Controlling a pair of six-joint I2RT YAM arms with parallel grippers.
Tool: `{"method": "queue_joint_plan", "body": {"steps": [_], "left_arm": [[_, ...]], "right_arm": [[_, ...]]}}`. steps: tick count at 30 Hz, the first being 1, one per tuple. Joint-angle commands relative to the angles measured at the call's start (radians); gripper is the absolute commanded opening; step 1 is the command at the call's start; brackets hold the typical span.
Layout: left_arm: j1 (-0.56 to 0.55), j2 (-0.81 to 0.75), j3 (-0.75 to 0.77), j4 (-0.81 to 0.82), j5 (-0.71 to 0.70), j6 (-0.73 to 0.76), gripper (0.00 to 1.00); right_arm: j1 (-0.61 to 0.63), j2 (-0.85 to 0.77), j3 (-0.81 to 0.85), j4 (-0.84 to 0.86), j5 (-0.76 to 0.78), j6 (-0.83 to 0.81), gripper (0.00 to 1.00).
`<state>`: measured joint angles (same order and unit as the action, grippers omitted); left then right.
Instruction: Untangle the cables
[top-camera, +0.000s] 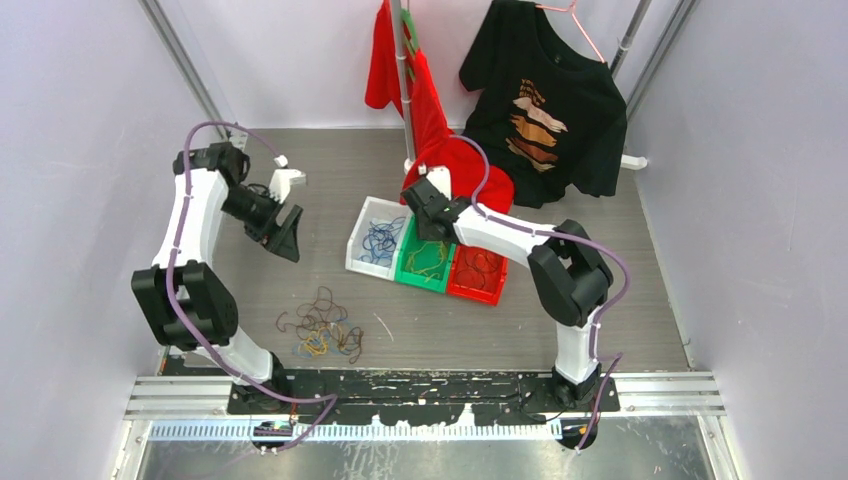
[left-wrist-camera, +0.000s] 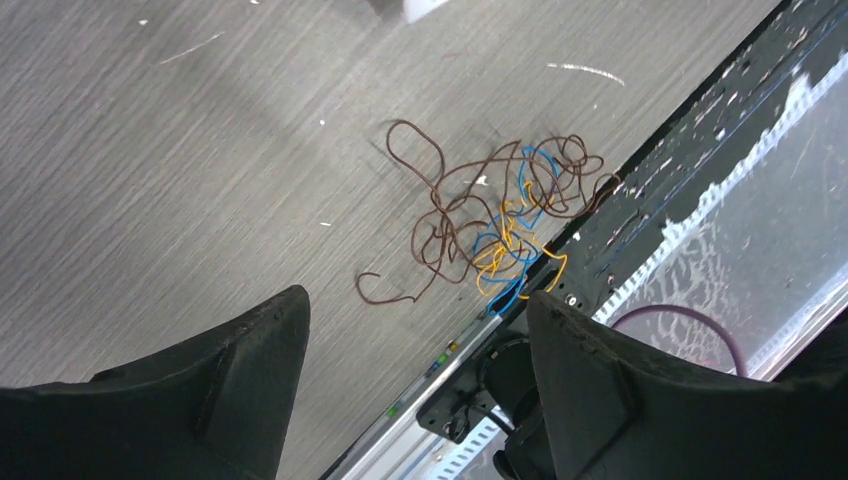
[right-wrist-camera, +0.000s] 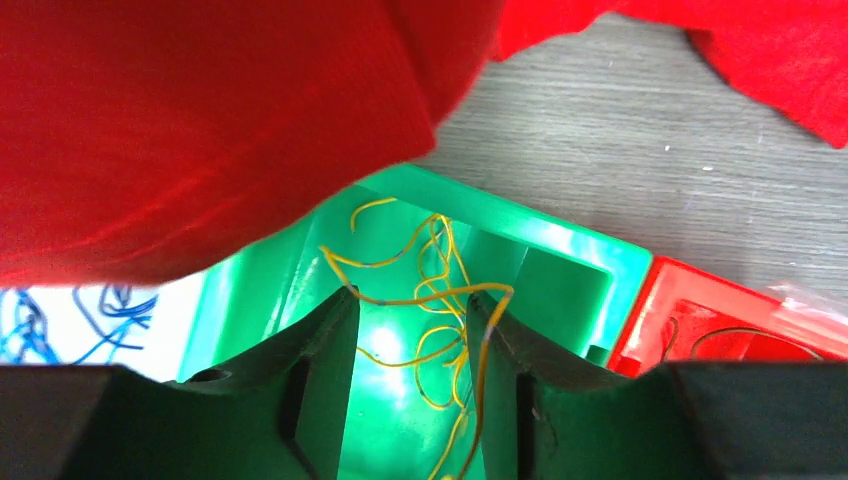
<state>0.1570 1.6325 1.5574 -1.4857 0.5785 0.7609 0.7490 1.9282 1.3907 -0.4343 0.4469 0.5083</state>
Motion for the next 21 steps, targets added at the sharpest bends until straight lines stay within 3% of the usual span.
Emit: {"method": "queue_joint_plan", "body": {"steps": [1, 5, 10, 21], "left_arm": [[-0.086, -0.078, -0.051, -0.009, -0.07, 0.029, 0.79], [-0.162, -0.102, -0.129, 0.038, -0.122, 0.022, 0.79], [-0.175, -0.083, -0.18, 0.071, -0.147, 0.008, 0.8], [-0.242, -0.049, -0.399, 0.261, -0.232, 0.01, 0.78]], "right_arm": [[0.01, -0.13, 0.004, 0.045, 0.024, -0.036, 0.5], [0.013, -0.184, -0.008, 0.044, 0.029, -0.031, 0.49], [0.012, -0.253, -0.036, 0.039, 0.012, -0.041, 0.52], [0.013, -0.508, -0.2, 0.102, -0.075, -0.034, 0.73]]}}
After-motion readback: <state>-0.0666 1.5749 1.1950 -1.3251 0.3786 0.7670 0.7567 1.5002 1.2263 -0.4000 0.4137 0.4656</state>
